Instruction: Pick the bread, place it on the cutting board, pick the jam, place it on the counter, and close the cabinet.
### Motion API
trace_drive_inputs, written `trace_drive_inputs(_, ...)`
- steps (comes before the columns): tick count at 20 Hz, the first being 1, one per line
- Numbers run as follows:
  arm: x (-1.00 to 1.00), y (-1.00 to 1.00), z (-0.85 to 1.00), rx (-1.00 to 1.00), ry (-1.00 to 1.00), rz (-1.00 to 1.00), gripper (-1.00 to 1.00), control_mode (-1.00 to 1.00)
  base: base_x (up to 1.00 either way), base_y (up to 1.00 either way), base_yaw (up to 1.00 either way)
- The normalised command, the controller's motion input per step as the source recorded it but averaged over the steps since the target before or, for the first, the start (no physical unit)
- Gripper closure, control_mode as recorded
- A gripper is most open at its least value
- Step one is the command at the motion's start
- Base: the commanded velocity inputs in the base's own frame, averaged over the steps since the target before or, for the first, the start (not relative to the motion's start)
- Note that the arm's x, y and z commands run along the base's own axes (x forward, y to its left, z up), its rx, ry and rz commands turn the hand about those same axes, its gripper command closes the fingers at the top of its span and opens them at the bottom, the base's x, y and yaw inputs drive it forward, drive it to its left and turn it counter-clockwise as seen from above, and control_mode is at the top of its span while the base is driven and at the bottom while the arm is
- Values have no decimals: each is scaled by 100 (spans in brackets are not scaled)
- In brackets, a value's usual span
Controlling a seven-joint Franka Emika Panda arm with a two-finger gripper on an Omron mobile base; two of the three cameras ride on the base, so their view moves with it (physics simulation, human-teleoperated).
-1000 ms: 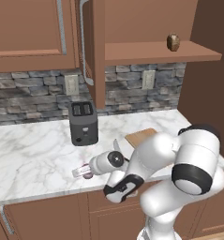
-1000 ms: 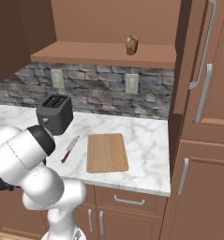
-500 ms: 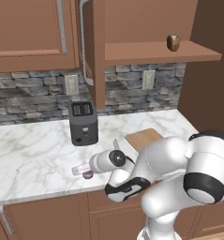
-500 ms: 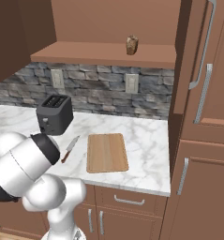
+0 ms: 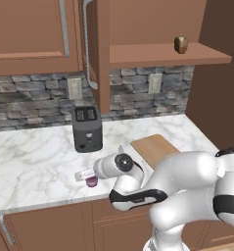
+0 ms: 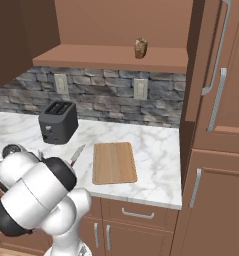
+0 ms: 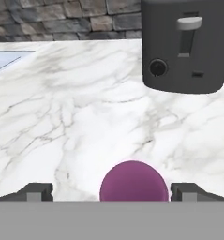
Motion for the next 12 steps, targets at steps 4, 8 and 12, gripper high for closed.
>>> trace_drive_inputs(4, -13, -15, 14, 0, 0, 0, -100, -100, 0, 0, 0)
trace_drive_inputs(8, -9, -18, 13, 0, 0, 0, -100, -100, 0, 0, 0)
trace_drive_inputs(12, -8, -22, 14, 0, 0, 0, -100, -100, 0, 0, 0)
